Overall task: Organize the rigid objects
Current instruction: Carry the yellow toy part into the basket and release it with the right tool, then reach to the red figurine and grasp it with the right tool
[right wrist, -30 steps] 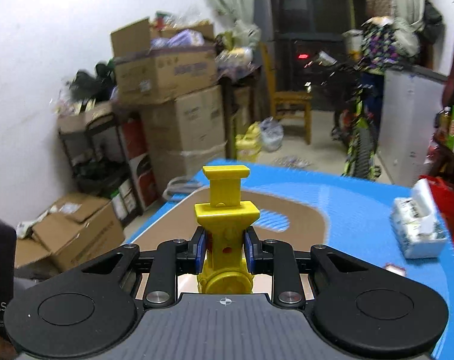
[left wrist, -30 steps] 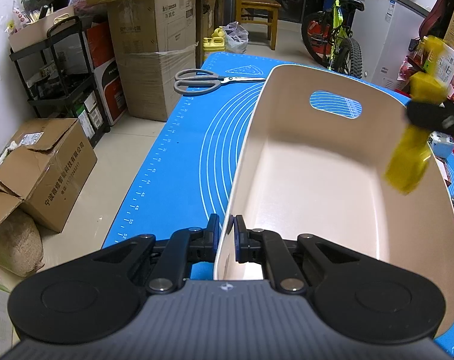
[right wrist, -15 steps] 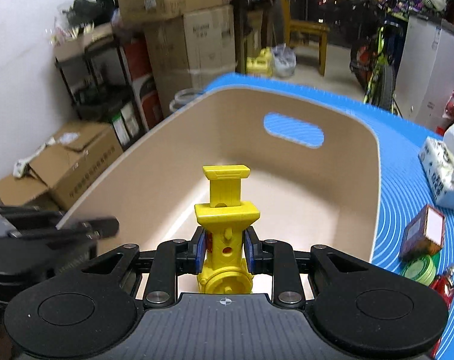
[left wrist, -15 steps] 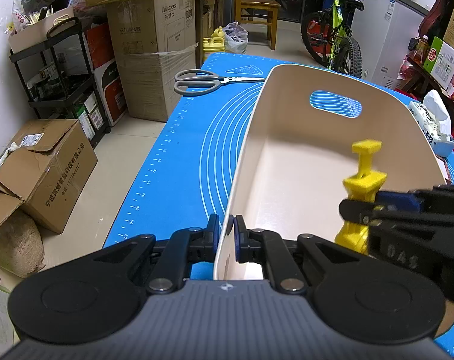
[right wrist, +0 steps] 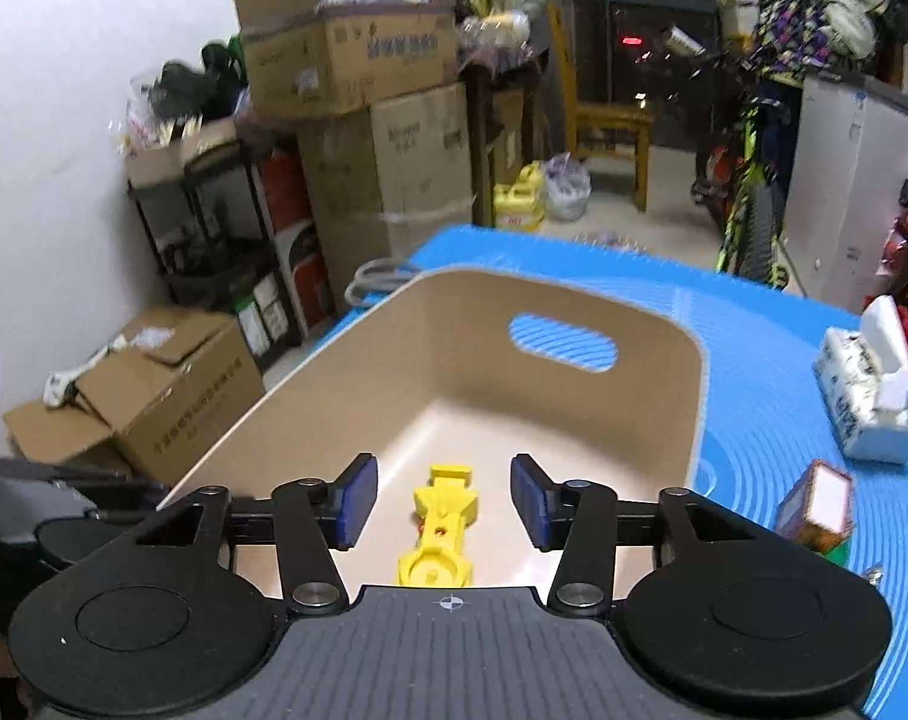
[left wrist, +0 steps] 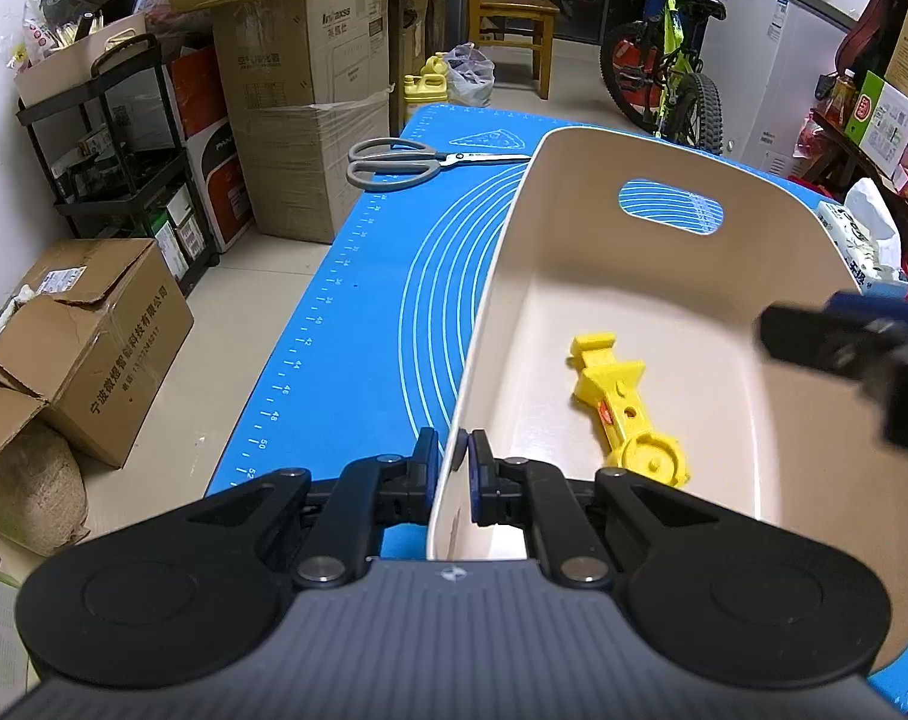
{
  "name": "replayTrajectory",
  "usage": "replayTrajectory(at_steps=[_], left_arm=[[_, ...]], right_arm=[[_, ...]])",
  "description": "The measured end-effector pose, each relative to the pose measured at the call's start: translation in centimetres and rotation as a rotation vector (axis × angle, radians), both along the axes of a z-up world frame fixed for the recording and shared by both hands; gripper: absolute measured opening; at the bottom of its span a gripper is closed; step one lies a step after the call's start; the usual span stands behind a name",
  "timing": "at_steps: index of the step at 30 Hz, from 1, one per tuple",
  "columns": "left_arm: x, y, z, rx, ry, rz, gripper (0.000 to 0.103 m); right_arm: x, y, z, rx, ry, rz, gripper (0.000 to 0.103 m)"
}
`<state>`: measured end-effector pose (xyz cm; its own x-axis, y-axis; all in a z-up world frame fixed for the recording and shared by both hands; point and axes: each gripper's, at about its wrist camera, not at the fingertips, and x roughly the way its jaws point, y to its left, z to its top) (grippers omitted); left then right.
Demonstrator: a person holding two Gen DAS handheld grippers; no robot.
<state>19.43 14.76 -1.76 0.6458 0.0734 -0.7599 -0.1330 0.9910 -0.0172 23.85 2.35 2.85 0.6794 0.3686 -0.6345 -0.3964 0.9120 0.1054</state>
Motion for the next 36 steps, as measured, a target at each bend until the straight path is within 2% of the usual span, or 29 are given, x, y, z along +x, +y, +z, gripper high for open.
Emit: replayTrajectory(at_steps=[7, 12, 16, 20, 28, 36], left_arm=[[0.0, -0.1, 0.0, -0.002, 0.000, -0.001, 0.012], [0.0, -0.1, 0.0, 0.002, 0.000, -0.004, 0.012], [0.0, -0.1, 0.0, 0.000, 0.000, -0.002, 0.012], [0.0, -0.1, 0.0, -0.001, 0.001, -0.003, 0.012], [-0.1, -0.1, -0.1, 0.004, 0.000, -0.008, 0.012], [-0.1, -0.1, -0.1, 0.003, 0.001, -0.005, 0.012]], right_arm=[[-0.1, -4.5, 2.1, 0.017, -0.065, -0.088, 0.063], [0.2, -8.5, 2.4, -0.057, -0.115, -0.168, 0.066], [1.3, -12.2, 1.4, -0.050, -0.071, -0.251, 0.066], [2.1, -14.8, -0.1, -0.113, -0.057, -0.312, 0.066], [3.8, -17.8, -4.1, -0.133, 0.102, -0.382, 0.066], [4.6, -20.9, -7.1, -0.104, 0.230, -0.489, 0.066]])
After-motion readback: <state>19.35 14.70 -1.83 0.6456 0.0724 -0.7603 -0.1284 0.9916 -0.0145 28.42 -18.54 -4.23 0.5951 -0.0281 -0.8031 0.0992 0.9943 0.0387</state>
